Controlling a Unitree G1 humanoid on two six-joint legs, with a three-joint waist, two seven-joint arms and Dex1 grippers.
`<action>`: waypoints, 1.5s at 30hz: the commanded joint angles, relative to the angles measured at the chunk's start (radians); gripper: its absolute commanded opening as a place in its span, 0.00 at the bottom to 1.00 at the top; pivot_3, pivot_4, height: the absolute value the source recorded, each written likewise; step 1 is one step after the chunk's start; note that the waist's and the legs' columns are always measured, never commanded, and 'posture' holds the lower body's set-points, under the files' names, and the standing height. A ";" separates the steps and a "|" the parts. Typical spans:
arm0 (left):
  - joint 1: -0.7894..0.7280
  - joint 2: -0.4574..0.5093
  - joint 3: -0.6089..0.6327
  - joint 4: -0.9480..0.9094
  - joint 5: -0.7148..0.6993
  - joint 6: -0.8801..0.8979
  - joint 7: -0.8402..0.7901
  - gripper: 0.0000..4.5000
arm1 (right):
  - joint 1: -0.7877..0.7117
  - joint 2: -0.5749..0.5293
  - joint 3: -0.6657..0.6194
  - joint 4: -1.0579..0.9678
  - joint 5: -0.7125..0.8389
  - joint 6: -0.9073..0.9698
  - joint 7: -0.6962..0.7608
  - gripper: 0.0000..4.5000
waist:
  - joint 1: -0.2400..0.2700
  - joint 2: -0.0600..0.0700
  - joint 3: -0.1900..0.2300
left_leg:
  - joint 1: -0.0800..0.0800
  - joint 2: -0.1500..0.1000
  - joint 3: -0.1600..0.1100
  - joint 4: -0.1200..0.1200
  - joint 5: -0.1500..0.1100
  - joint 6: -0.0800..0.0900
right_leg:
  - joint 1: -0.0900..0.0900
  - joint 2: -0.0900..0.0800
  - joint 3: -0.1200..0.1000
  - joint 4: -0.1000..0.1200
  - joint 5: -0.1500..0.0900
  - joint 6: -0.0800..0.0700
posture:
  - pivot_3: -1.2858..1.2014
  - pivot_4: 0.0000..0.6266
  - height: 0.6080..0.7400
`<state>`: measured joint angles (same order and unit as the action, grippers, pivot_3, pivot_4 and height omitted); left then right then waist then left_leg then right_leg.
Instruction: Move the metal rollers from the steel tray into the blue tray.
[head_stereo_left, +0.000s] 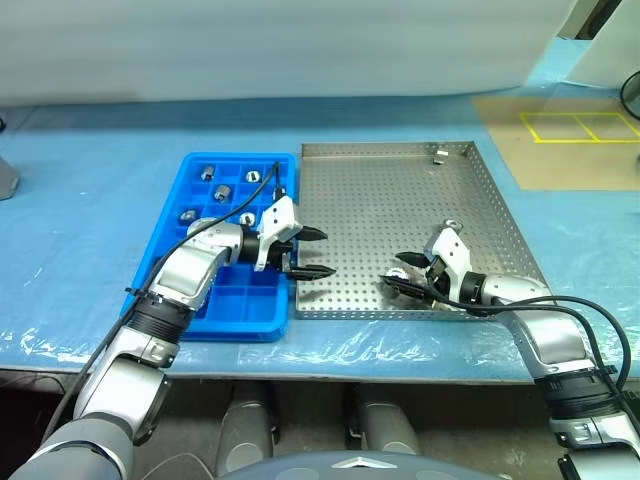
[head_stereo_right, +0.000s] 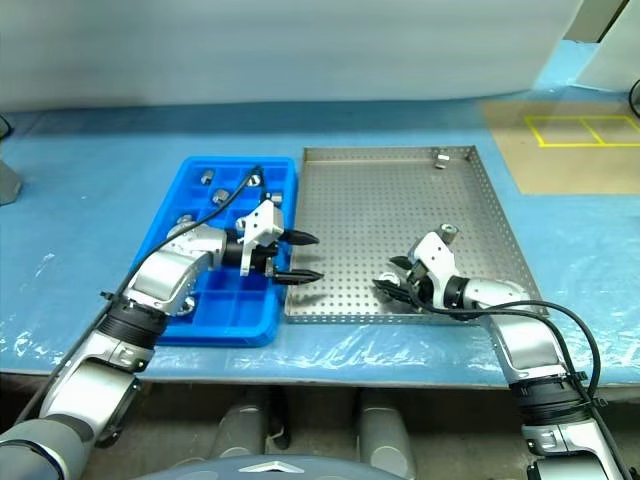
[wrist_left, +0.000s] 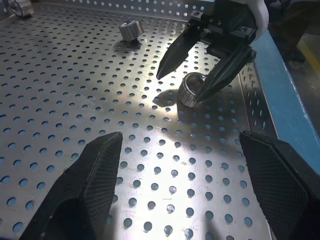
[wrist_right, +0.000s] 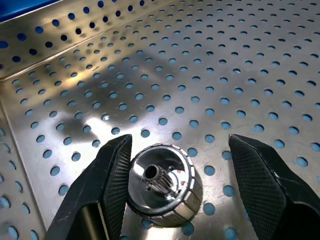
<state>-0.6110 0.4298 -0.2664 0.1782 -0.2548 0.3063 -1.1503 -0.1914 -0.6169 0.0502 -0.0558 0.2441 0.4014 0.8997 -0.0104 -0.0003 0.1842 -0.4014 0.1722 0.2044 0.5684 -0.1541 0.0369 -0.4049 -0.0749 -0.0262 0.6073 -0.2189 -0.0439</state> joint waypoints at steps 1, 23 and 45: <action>0.004 0.006 0.015 -0.047 0.003 -0.004 0.011 0.89 | 0.006 -0.011 0.004 0.023 -0.009 -0.006 0.005 0.66 | 0.001 0.000 0.000 | 0.000 0.000 0.000 0.000 0.000 0.000 | 0.000 0.000 0.000 0.000 0.000 0.000 | 0.41 0.24 1.00; -0.009 0.070 0.096 -0.070 -0.019 0.001 0.017 0.89 | -0.103 0.025 0.004 -0.016 0.020 0.004 -0.003 0.38 | 0.000 0.000 0.000 | 0.000 0.000 0.000 0.000 0.000 0.000 | 0.000 0.000 0.000 0.000 0.000 0.000 | 0.43 0.24 1.00; 0.317 0.302 0.428 -0.440 -0.099 0.205 0.253 0.89 | -0.571 0.335 0.236 0.354 -0.023 -0.183 0.207 0.38 | 0.088 0.000 0.000 | -0.002 0.001 -0.001 -0.005 0.002 -0.003 | -0.005 0.000 -0.002 0.001 0.000 -0.001 | 0.61 0.24 1.00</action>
<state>-0.3169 0.7166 0.1141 -0.1968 -0.3336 0.4976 -0.9189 -0.7288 -0.2988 0.2832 0.2767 0.2269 0.2732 1.0937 0.0781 -0.0006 0.1847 -0.4035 0.1728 0.2036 0.5637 -0.1526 0.0339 -0.4095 -0.0754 -0.0281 0.6083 -0.2192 -0.0451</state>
